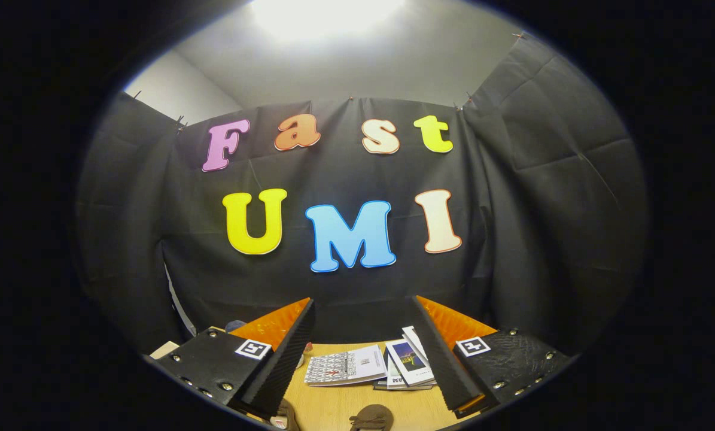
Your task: Open the storage box then place both shoes into the box .Put the left shoe in first, then the right shoe, with the right side of both shoes facing outward in a uniform manner.
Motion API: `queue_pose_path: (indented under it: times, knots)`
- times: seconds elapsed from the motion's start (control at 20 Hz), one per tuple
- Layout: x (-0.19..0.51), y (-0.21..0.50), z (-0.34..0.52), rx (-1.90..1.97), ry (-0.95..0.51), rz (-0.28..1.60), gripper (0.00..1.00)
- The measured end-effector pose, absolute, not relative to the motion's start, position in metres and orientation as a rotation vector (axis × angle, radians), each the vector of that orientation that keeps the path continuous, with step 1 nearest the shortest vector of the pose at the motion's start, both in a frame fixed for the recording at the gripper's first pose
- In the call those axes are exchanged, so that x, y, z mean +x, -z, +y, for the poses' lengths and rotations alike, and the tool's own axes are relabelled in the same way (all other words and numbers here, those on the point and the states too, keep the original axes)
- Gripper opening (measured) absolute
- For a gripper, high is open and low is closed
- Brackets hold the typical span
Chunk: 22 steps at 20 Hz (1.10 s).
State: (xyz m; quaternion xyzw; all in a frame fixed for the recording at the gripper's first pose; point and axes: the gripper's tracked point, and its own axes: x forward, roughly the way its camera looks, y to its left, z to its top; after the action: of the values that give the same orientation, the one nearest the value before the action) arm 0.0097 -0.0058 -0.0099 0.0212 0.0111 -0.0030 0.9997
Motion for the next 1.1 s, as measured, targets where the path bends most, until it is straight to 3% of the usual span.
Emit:
queue_pose_path:
  times: [0.6, 1.1]
  knots:
    - [0.022, 0.067, 0.007, 0.008, -0.001, 0.140, 0.97]
    - [0.016, 0.130, 0.117, 0.203, -0.366, 0.365, 0.96]
